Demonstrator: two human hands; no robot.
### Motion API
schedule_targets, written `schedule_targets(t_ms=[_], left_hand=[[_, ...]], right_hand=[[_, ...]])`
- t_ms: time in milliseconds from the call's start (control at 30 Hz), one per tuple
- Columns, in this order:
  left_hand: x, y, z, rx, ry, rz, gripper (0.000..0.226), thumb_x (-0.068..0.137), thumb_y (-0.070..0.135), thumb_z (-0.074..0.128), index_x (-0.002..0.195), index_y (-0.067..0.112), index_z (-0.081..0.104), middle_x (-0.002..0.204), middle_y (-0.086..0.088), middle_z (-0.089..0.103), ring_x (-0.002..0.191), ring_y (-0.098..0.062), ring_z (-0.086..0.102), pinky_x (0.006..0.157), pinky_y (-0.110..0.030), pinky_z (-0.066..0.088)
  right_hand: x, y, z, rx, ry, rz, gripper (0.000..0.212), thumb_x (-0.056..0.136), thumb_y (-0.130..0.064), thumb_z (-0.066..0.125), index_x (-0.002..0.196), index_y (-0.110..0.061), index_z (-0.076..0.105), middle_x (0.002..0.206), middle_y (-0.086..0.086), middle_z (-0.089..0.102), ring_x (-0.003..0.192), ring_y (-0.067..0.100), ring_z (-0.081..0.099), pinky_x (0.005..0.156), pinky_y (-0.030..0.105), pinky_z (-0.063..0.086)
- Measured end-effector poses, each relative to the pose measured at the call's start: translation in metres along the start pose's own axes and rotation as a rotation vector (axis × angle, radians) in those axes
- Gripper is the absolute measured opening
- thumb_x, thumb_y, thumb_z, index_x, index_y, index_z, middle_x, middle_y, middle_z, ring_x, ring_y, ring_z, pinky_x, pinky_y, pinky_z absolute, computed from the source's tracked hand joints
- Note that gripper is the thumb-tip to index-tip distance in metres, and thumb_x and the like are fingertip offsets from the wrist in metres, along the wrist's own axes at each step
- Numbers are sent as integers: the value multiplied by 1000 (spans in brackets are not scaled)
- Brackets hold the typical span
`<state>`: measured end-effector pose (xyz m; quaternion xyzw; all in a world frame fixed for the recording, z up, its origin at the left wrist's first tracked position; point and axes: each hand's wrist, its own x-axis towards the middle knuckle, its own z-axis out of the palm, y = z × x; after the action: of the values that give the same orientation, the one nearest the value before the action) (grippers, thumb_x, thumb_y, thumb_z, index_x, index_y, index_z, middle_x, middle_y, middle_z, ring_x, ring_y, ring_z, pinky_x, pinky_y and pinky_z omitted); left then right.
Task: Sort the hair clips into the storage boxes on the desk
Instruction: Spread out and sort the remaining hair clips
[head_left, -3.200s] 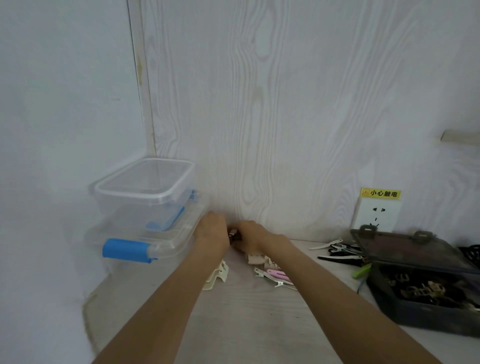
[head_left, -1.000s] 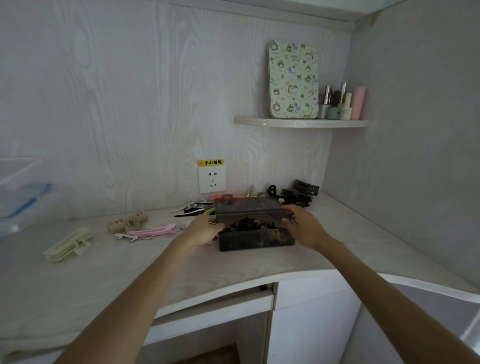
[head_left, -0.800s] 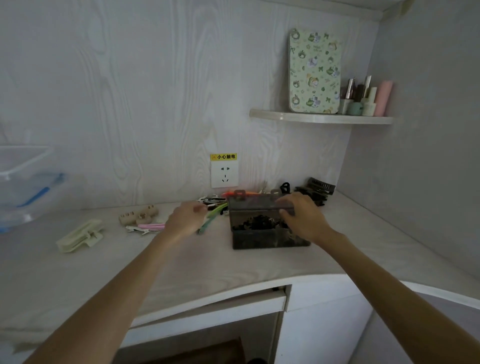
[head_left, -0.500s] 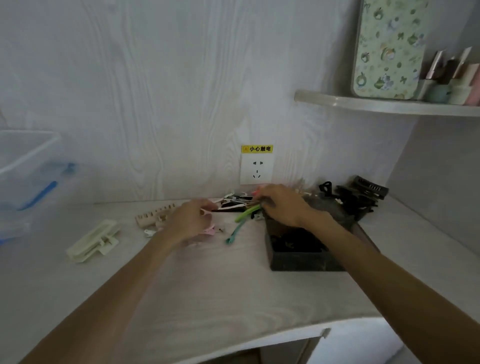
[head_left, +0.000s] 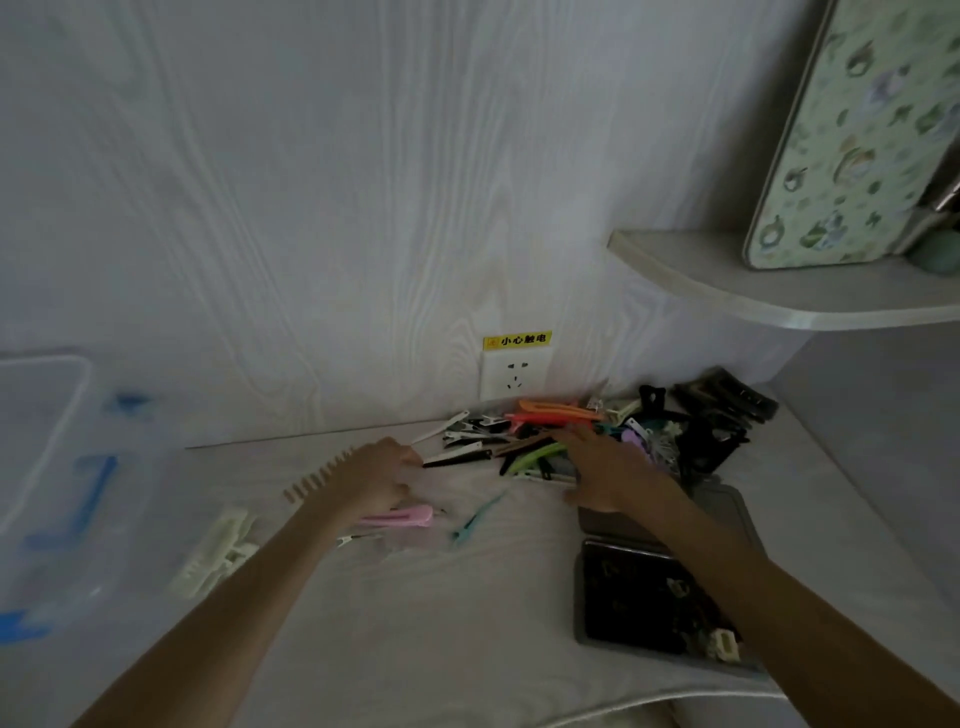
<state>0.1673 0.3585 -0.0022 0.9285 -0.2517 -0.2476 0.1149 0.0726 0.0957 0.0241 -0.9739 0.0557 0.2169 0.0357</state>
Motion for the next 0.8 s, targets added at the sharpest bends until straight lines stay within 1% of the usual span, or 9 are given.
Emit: schedule_targets(t_ms=[100, 167, 300, 367, 467, 533, 633, 733, 800], left_hand=[[0, 15, 1, 80, 180, -102, 40, 91, 12, 49, 130, 19, 50, 134, -5, 48, 119, -23, 49, 97, -32, 40], [4, 32, 3, 24, 256, -62, 44, 91, 6, 46, 132, 20, 48, 137, -3, 46, 124, -22, 45, 98, -34, 41], [19, 69, 15, 60, 197, 86, 55, 92, 6, 41, 144, 23, 33, 154, 2, 26, 140, -20, 25, 105, -36, 38], [24, 77, 22, 133, 162, 66, 55, 92, 9, 40, 144, 25, 31, 156, 4, 18, 143, -17, 17, 106, -36, 36], [22, 72, 23, 221, 236, 10, 47, 91, 10, 42, 137, 23, 42, 153, 2, 27, 138, -20, 28, 100, -35, 38], [15, 59, 19, 217, 213, -39, 43, 89, 13, 50, 131, 23, 47, 149, 5, 32, 133, -20, 33, 98, -34, 40], [5, 26, 15, 89, 93, -57, 67, 70, 24, 76, 131, 24, 49, 147, 6, 34, 133, -20, 35, 104, -34, 39], [3, 11, 6, -134, 134, -84, 50, 81, 2, 60, 127, 22, 56, 144, 0, 43, 129, -19, 43, 103, -22, 32], [4, 5, -4, -253, 110, -135, 48, 86, -6, 49, 127, 19, 55, 137, -1, 50, 124, -19, 48, 95, -20, 34]], right_hand=[[-8, 19, 5, 99, -40, 38, 89, 81, -37, 66, 148, -26, 10, 155, 5, 18, 129, 28, 43, 96, 40, 46], [-10, 25, 8, 59, 18, 42, 76, 85, -41, 59, 146, -26, 17, 150, 5, 27, 127, 28, 43, 94, 39, 46], [-12, 26, 11, 6, 253, 12, 43, 94, -33, 42, 135, -23, 40, 134, 4, 47, 124, 29, 41, 101, 40, 36], [-7, 26, 9, 12, 318, -30, 37, 92, -26, 46, 128, -21, 51, 129, 4, 54, 126, 28, 42, 103, 39, 33], [5, 20, 8, 77, 432, -121, 42, 78, -13, 60, 119, -19, 60, 123, 6, 60, 121, 31, 50, 103, 42, 38], [13, 10, 9, 176, 367, -116, 56, 79, -12, 59, 134, -17, 46, 136, 10, 49, 128, 32, 43, 107, 43, 36], [19, -16, 16, 154, 180, 41, 68, 89, -22, 51, 146, -14, 16, 151, 20, 18, 136, 38, 26, 110, 46, 26], [21, -36, 21, 196, 80, 26, 73, 88, -20, 51, 148, -16, 9, 154, 26, -5, 142, 42, 10, 115, 47, 18], [21, -38, 15, 356, 47, -68, 71, 89, -12, 51, 148, -21, 13, 156, 19, -6, 142, 37, 16, 109, 37, 32]])
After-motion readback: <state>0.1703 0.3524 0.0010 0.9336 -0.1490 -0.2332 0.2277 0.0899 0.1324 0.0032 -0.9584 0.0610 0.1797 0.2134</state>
